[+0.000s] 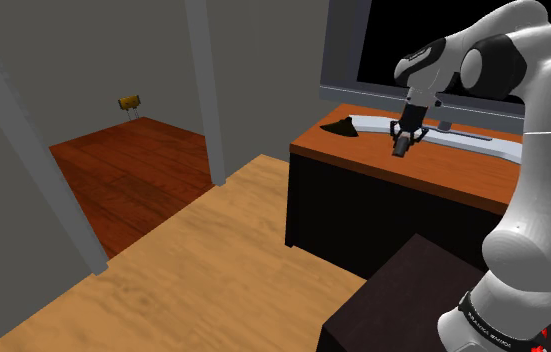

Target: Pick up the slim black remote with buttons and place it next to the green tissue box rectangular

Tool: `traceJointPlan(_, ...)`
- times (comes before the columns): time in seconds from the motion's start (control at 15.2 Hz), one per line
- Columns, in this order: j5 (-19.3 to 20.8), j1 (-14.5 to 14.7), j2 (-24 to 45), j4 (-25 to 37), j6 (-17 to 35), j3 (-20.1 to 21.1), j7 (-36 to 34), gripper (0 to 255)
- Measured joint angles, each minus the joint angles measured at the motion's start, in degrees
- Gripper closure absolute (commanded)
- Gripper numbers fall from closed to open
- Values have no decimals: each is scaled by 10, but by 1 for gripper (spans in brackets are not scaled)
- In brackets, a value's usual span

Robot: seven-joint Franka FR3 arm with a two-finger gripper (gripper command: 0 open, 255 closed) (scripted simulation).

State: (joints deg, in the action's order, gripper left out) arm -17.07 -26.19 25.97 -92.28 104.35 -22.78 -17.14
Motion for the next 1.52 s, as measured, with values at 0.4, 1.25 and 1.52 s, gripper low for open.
traceJointPlan(0.4,7,-1,-12,28,-39,-3,-7,255)
traceJointPlan(1.25,17,-4,-32,101,-128,-8,-24,255)
traceJointPlan(1.52,17,-9,-30,133,-158,-9,-27,255)
